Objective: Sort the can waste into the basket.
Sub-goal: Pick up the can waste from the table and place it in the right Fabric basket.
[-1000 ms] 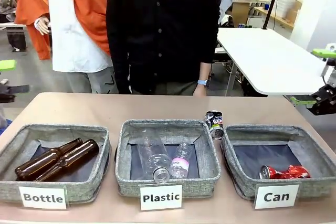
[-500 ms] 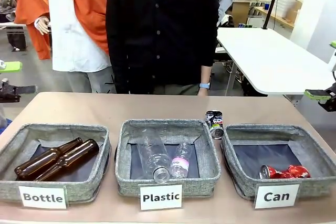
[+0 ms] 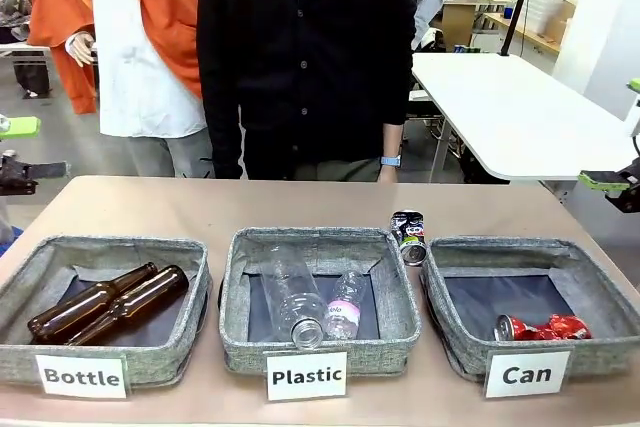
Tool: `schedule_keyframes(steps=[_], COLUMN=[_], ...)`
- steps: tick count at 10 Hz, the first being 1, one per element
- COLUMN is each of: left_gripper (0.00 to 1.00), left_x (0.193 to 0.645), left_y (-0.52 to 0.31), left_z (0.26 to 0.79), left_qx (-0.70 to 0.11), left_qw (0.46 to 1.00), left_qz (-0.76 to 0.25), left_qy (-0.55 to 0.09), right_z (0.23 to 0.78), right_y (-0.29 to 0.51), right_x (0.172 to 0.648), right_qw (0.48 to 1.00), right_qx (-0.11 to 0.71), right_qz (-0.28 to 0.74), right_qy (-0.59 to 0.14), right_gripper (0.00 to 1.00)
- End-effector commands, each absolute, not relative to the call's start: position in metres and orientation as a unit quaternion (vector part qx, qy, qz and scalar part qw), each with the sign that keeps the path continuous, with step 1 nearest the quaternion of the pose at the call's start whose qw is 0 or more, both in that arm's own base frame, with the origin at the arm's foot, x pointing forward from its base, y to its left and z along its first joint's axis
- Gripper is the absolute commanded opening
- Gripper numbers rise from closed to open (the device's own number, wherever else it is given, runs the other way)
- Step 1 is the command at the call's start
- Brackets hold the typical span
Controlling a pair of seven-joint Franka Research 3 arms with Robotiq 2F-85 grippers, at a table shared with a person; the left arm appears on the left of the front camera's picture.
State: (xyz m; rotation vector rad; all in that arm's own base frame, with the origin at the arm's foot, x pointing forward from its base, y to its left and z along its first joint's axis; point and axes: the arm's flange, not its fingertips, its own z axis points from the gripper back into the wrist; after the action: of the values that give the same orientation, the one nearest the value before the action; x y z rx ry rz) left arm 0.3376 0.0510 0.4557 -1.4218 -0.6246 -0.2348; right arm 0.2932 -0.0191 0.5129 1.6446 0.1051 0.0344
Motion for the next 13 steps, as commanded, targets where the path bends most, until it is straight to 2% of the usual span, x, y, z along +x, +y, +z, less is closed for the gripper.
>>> schedule_keyframes(steps=[1,2,3,5,6,7,9,10,11,12,13], left_gripper=[1.00,1.00,1.00,1.00,1.00,1.00,1.00,1.00,1.00,1.00,1.00], left_x=[0.337,0.337,0.337,0.337,0.337,0.337,0.337,0.337,0.337,0.337,0.337], left_y=[0.051,0.051,0.051,0.051,0.051,0.051,0.051,0.051,0.051,0.051,0.051], left_z=[0.457,0.457,0.457,0.457,0.457,0.457,0.457,0.457,0.457,0.457,0.457], left_qx=[-0.642,-0.642,-0.642,-0.642,-0.642,-0.642,-0.642,-0.642,-0.642,-0.642,-0.642], left_qw=[0.705,0.705,0.705,0.705,0.705,0.705,0.705,0.705,0.705,0.705,0.705], left_qz=[-0.100,-0.100,-0.100,-0.100,-0.100,-0.100,-0.100,-0.100,-0.100,-0.100,-0.100], left_qy=[-0.284,-0.284,-0.284,-0.284,-0.284,-0.284,-0.284,-0.284,-0.284,-0.284,-0.284], right_z=[0.513,0.519,0.522,0.526,0.522,0.519,0.517,0.520,0.527,0.518,0.518], right_y=[-0.019,-0.001,0.032,0.075,0.091,0.105,0.117,0.109,0.094,0.116,0.116], right_x=[0.293,0.287,0.307,0.352,0.366,0.375,0.373,0.369,0.358,0.376,0.376], right_qw=[0.679,0.823,0.891,0.950,0.978,0.989,0.995,0.994,0.982,0.992,0.992], right_qx=[0.732,0.557,0.440,0.292,0.183,0.114,0.082,0.101,0.184,0.122,0.122], right_qz=[0.015,-0.010,-0.018,-0.024,-0.048,-0.075,-0.050,-0.048,-0.033,-0.022,-0.022], right_qy=[0.047,0.110,0.110,0.111,0.089,0.048,0.007,-0.021,-0.038,-0.010,-0.010], right_gripper=[1.00,1.00,1.00,1.00,1.00,1.00,1.00,1.00,1.00,1.00,1.00])
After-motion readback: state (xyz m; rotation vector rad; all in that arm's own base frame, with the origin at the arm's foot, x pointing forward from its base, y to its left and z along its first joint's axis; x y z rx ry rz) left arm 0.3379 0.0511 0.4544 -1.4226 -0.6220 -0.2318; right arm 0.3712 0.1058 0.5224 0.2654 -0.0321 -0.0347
